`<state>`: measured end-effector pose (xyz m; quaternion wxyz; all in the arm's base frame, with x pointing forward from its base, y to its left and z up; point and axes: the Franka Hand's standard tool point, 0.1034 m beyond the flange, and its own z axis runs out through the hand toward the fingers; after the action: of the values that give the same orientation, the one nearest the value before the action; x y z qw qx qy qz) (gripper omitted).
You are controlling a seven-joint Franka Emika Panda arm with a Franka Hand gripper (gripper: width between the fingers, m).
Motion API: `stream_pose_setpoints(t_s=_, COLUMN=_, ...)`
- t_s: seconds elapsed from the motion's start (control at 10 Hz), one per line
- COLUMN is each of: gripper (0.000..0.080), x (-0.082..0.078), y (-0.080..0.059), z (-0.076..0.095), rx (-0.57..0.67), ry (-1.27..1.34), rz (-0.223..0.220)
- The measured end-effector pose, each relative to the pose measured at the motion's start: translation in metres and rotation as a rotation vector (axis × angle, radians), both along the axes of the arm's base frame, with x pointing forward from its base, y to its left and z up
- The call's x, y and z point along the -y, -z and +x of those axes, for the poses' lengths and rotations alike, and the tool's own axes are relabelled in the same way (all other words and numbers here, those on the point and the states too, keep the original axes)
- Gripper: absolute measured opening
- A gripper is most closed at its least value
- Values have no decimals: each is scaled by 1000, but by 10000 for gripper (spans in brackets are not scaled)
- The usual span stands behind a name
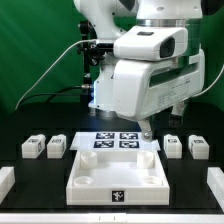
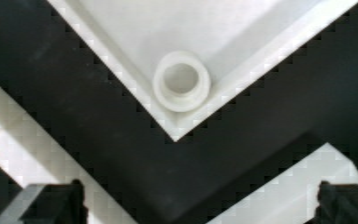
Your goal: Assemble one leg
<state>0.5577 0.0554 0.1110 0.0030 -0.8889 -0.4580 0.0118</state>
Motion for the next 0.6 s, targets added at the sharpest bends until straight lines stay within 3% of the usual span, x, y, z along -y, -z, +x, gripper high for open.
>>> stream_pose_setpoints(t_s=0.3, gripper=650, x=29, y=20, z=-61, rx=10, ry=-343, rz=6)
stream_pose_setpoints(t_s=0.4, gripper=650, x=41, y=25, z=-71, rx=7, ry=-457, rz=10)
stream_pose_setpoints(t_s=0.6, gripper=650, x=38, y=23, z=-65, rx=9, ry=-558, rz=5)
